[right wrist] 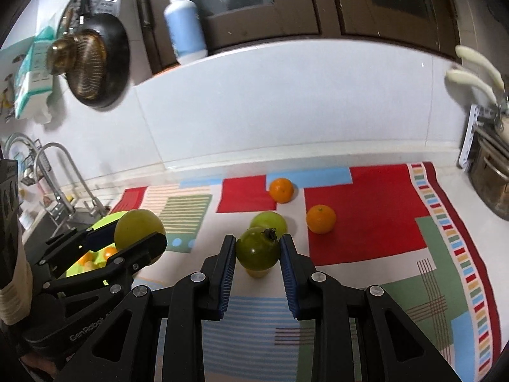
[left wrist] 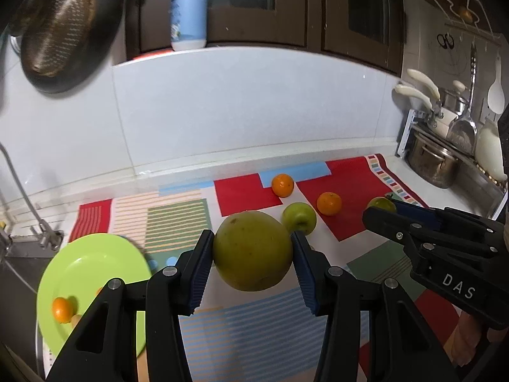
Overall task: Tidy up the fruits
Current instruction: 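Grasp the yellow-green pear with the left tool while the right tool grasps a green lime, then carry the pear and lime over the green plate and open both tools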
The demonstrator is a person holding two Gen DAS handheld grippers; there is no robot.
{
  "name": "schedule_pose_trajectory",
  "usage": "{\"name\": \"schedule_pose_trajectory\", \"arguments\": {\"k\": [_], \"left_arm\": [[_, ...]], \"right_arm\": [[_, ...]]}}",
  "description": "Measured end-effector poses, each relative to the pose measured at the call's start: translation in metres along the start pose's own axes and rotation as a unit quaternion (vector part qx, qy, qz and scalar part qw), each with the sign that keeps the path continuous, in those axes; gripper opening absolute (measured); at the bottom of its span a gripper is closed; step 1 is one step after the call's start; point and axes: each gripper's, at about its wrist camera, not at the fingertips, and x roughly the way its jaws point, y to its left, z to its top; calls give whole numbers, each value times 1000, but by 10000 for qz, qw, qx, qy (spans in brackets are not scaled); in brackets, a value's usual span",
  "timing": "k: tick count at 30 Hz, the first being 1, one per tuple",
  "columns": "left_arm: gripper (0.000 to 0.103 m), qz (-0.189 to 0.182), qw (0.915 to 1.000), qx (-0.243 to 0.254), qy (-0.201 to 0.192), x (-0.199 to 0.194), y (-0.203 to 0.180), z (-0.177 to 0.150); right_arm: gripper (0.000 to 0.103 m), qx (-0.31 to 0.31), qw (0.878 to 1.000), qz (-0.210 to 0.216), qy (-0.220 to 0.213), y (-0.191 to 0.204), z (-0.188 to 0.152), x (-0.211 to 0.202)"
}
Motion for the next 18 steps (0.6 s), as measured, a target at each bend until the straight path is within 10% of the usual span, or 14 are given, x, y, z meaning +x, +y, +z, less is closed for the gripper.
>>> {"name": "schedule_pose_trajectory", "arguments": {"k": [18], "left_arm": [[48, 414, 9984, -131, -353, -83, 54, -25]], "right_arm": [[29, -400, 9974, 450, -401, 83, -10, -45]]}}
